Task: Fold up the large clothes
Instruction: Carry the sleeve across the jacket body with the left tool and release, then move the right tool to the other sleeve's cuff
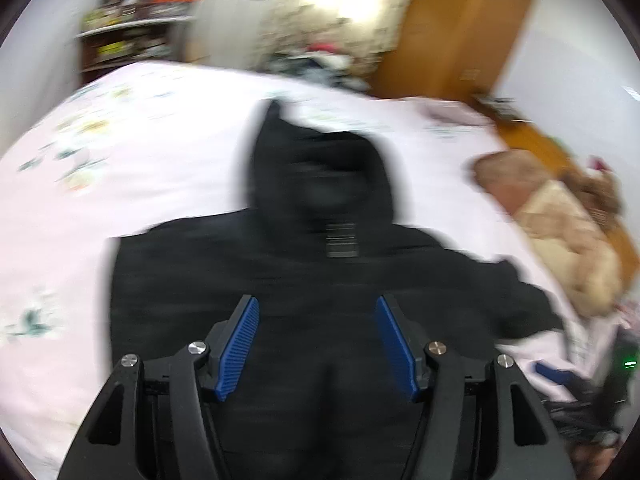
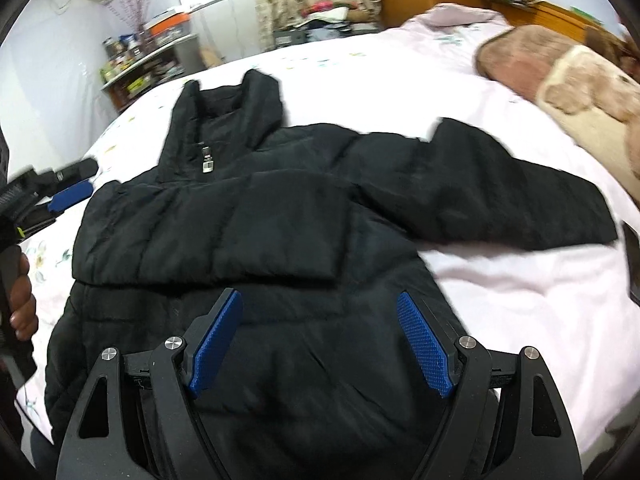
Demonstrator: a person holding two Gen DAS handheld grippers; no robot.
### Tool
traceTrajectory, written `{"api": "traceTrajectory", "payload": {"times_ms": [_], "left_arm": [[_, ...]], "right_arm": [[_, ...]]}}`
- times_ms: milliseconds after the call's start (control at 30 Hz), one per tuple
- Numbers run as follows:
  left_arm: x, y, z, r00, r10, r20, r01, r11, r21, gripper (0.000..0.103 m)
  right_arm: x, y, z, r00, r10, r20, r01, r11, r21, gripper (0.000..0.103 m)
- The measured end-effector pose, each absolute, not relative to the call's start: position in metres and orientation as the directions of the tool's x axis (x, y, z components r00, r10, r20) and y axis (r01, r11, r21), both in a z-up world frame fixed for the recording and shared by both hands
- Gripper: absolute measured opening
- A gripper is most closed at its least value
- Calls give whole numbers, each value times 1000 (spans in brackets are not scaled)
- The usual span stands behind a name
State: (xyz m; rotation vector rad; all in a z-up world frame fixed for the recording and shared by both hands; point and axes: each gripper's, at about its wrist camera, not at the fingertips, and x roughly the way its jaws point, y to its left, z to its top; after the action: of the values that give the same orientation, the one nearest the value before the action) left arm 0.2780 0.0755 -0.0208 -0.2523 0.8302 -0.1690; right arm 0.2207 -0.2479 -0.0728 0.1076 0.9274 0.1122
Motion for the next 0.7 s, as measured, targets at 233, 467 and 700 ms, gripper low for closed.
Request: {"api": "traceTrajectory", "payload": {"times_ms": [233,467,700], "left_arm": [[283,140,-80,610,-138,-780,-132,953,-271,52],[283,135,-91,608,-106,-787,-136,962,-235,52],[289,146,-61,676,-36,-736,-125,979,-163,52]], "right_arm": [[305,-221,-123,520,102,-848,-91,994,64,46],[350,-216,-138,515,61,-855,-113,994,2,47],[330,-227,-93,614,109,-782,-100,993,60,47]]}}
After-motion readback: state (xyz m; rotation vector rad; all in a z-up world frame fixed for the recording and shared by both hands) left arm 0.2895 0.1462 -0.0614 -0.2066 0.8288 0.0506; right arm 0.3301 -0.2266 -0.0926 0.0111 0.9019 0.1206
